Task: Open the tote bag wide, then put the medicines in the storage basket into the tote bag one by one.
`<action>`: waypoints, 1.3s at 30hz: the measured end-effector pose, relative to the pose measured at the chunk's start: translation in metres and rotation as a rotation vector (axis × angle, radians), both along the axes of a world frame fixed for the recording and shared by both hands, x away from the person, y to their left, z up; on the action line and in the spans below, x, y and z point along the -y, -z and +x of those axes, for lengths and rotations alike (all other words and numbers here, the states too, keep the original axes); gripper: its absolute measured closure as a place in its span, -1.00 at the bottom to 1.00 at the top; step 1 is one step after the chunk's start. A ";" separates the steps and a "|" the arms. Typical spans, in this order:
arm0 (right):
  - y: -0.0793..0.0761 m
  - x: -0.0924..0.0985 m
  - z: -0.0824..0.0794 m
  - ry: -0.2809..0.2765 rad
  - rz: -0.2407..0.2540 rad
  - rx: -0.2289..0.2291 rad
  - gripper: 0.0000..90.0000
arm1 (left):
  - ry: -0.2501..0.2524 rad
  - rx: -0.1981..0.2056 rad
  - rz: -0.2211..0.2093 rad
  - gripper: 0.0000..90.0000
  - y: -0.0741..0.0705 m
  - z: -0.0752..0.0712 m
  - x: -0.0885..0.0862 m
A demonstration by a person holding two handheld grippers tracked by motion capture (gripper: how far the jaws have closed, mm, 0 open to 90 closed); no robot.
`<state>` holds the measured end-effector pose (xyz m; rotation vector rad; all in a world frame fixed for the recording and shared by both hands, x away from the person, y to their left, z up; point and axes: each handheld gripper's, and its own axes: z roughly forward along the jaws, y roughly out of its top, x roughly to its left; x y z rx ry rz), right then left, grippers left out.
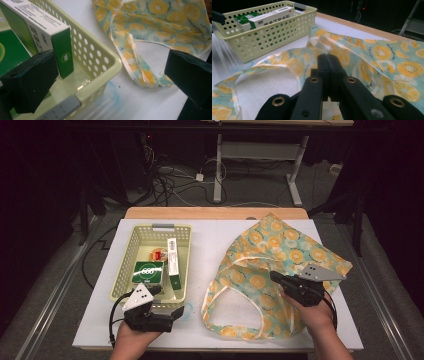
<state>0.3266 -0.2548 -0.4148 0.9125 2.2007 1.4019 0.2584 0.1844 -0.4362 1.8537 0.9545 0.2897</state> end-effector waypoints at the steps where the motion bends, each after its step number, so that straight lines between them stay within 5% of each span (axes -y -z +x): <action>1: 0.000 0.000 0.000 -0.004 0.000 0.000 1.00 | -0.002 0.004 0.004 -1.00 -0.001 0.001 0.001; 8: 0.002 -0.005 0.000 -0.015 -0.002 0.000 1.00 | -0.024 0.016 0.030 -1.00 -0.009 0.010 0.007; 26: 0.002 -0.002 0.000 -0.009 0.003 -0.003 1.00 | -0.065 -0.012 0.000 -1.00 -0.024 0.062 0.008; 31: 0.002 -0.002 0.000 -0.003 0.006 -0.004 1.00 | -0.064 -0.017 0.057 -1.00 -0.030 0.071 0.007; 35: 0.002 -0.002 0.000 0.000 0.013 -0.004 1.00 | -0.096 -0.035 0.013 -1.00 -0.033 0.083 0.000; 39: 0.001 -0.001 0.000 0.003 0.031 -0.012 1.00 | -0.107 -0.034 0.034 -1.00 -0.034 0.096 0.000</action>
